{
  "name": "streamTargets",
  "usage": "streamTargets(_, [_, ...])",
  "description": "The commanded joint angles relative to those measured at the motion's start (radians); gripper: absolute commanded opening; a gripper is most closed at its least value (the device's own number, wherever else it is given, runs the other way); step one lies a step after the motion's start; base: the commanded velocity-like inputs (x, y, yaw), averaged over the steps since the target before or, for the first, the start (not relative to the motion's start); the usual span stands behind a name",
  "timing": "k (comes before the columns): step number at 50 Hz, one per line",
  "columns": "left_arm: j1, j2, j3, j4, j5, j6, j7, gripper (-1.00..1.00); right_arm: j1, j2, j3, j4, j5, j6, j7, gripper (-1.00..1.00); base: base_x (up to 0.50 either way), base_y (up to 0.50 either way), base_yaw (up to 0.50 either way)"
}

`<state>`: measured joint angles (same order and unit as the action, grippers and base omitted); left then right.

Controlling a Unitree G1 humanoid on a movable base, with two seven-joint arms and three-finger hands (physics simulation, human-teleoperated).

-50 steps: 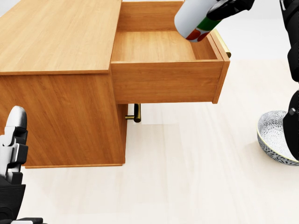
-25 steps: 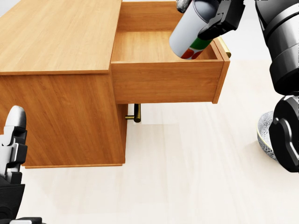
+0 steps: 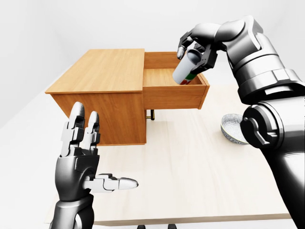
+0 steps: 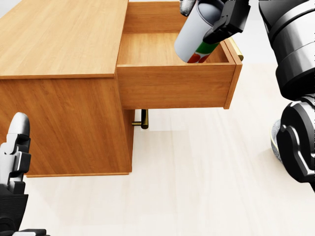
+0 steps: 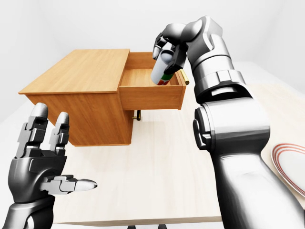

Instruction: Put the ketchup in the top drawer of the cabinet.

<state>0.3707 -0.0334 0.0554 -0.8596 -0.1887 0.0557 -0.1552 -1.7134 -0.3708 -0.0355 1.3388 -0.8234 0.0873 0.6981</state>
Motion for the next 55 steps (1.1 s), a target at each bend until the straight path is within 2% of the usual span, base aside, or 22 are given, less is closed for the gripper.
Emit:
streamTargets(1, [-0.001,0.002,-0.001,0.004,0.000,-0.001,0.001,1.00,0.004,0.006,-0.014,-0.001,-0.036,0.000,0.000,-1.00,-0.01,0.00,0.00])
streamTargets(5, [-0.003,0.002,0.000,-0.002,-0.002,0.004,0.003,1.00,0.014,0.006,-0.016,-0.001,-0.035,0.000,0.000,-1.00,0.00,0.00,0.00])
streamTargets(8, [0.000,0.001,-0.004,0.006,0.003,-0.005,0.001,1.00,0.015,0.003,-0.015,0.000,-0.037,0.000,0.000,-1.00,0.00,0.00,0.00])
streamTargets(12, [-0.001,0.002,-0.003,-0.001,0.000,0.001,0.003,1.00,0.018,0.002,-0.015,0.000,-0.039,0.000,0.000,-1.00,0.00,0.00,0.00])
streamTargets(23, [0.007,0.003,-0.009,0.003,0.004,-0.008,-0.002,1.00,0.046,0.008,-0.020,-0.001,-0.031,0.000,0.000,-1.00,0.00,0.00,0.00])
streamTargets(34, [0.009,0.005,-0.008,-0.008,0.000,0.000,-0.001,1.00,0.044,0.003,-0.015,-0.004,-0.028,0.000,0.000,-0.98,0.00,0.00,0.00])
streamTargets(35, [0.012,0.005,-0.009,-0.009,0.001,-0.003,-0.002,1.00,0.044,0.003,-0.013,-0.003,-0.030,0.000,0.000,-0.40,0.00,0.00,0.00])
streamTargets(36, [0.013,0.004,-0.010,-0.009,0.002,-0.004,-0.003,1.00,0.043,0.002,-0.013,-0.003,-0.030,0.000,0.000,0.44,0.00,0.00,0.00])
streamTargets(37, [0.013,0.004,-0.011,-0.008,0.002,-0.005,-0.003,1.00,0.040,0.001,-0.013,-0.003,-0.030,0.000,0.000,1.00,0.00,0.00,0.00])
streamTargets(39, [0.010,0.005,-0.010,-0.006,0.002,-0.001,-0.002,1.00,0.034,-0.002,-0.012,-0.003,-0.033,0.000,0.000,1.00,0.00,0.00,0.00])
streamTargets(46, [0.016,0.005,-0.018,0.002,0.007,-0.016,-0.004,1.00,0.015,-0.014,-0.012,-0.005,-0.039,0.000,0.000,1.00,0.00,0.00,0.00])
streamTargets(50, [0.019,0.006,-0.019,-0.012,0.006,-0.010,-0.001,1.00,0.017,-0.015,-0.010,-0.006,-0.043,0.000,0.000,1.00,0.00,0.00,0.00])
streamTargets(55, [0.019,0.006,-0.019,-0.006,0.007,-0.015,-0.002,1.00,0.016,-0.016,-0.015,-0.006,-0.038,0.000,0.000,1.00,0.00,0.00,0.00])
